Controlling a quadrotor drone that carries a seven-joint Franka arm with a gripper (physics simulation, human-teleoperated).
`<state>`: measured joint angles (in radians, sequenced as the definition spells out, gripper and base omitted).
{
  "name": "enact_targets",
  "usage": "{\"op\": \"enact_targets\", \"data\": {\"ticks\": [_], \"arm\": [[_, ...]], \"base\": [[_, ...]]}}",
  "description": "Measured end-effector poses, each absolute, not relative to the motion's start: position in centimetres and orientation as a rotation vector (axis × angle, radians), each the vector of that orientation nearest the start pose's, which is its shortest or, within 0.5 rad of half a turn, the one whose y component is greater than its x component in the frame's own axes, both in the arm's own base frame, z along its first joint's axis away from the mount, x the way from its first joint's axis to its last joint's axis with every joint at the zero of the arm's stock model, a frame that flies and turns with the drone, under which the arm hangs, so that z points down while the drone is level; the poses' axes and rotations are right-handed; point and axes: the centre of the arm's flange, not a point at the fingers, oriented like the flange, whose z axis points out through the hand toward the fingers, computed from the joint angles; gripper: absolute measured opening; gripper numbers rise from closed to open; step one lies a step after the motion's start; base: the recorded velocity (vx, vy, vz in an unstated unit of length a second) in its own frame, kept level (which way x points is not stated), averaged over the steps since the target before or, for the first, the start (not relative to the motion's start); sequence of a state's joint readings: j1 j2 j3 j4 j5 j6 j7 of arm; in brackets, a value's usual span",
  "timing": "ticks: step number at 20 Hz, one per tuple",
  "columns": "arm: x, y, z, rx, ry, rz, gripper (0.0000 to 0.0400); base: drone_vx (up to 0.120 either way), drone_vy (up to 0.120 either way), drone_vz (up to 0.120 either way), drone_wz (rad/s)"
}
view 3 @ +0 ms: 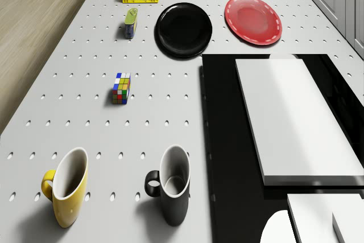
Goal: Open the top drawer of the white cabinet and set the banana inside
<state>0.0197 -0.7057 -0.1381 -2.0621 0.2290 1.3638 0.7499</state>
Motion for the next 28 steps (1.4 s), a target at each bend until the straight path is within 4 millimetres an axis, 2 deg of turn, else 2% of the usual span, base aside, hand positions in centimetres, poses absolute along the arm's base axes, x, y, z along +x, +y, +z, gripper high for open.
{"op": "enact_targets", "data": {"ticks": [2,4,7,10,17,28], "arm": [[30.4,-5.8,67.1,-2.346,0.974,0.293,0.0400],[30.5,-7.6,65.4,-2.114,0.876,0.399,0.0400],[30.6,-9.1,63.1,-1.863,0.770,0.496,0.0400],[30.6,-9.6,61.5,-1.707,0.704,0.547,0.0400],[30.6,-9.9,59.8,-1.548,0.637,0.595,0.0400],[30.7,-10.0,59.2,-1.493,0.615,0.610,0.0400]], "base": [[0.120,-0.120,0.120,0.000],[0.120,-0.120,0.120,0.000],[0.120,-0.120,0.120,0.000],[0.120,-0.120,0.120,0.000],[0.120,-0.120,0.120,0.000],[0.120,-0.120,0.120,0.000]]}}
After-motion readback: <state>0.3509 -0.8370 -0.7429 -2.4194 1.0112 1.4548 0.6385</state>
